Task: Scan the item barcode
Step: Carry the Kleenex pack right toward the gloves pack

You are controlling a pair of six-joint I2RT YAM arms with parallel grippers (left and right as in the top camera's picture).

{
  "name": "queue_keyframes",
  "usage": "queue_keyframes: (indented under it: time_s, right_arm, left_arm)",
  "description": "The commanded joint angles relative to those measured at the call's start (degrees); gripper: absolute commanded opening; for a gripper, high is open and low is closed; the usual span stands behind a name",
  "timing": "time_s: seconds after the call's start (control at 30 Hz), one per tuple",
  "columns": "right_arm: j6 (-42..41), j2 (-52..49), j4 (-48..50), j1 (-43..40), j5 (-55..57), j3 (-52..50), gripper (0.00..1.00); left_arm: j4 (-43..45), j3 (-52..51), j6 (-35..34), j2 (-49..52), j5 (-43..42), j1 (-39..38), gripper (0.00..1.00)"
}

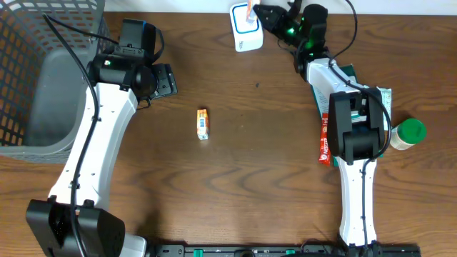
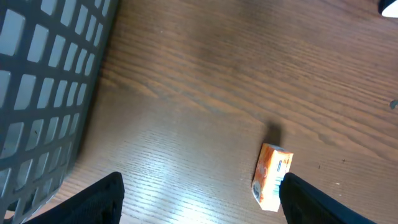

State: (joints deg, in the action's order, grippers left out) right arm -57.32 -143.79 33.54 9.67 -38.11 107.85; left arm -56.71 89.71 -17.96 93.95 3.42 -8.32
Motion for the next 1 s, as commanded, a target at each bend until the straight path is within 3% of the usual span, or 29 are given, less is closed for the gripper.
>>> queue_keyframes:
  time_s: [0.0, 0.17, 0.4, 0.57, 0.77, 0.97]
  right_arm:
    - [-8.04, 0.28, 4.31, -0.31, -5.46, 1.01, 0.01]
    - [-10.05, 2.75, 4.44, -2.12, -13.84, 1.01, 0.01]
    - [-5.11, 11.56, -11.93, -3.85, -20.79, 1.01, 0.01]
    - [14.03, 21.38, -39.89, -3.65, -18.58, 1.01, 0.01]
    - [41.59, 33.94, -76.7, -3.3, 0.44, 1.01, 0.01]
    - [53.4, 41.09, -99.54, -3.19, 19.93, 1.01, 0.01]
  left_arm:
    - [-0.24, -0.02, 0.31, -1.49, 1.14, 0.15, 0.8]
    - [-0.24, -0.02, 0.31, -1.49, 1.14, 0.15, 0.8]
    - [-0.24, -0.02, 0.31, -1.49, 1.14, 0.15, 0.8]
    - [-0.24, -0.02, 0.31, -1.49, 1.14, 0.15, 0.8]
    - [-0.24, -0.04, 0.31, -1.49, 1.14, 0.15, 0.8]
    - [-0.24, -0.02, 0.31, -1.49, 1.14, 0.15, 0.8]
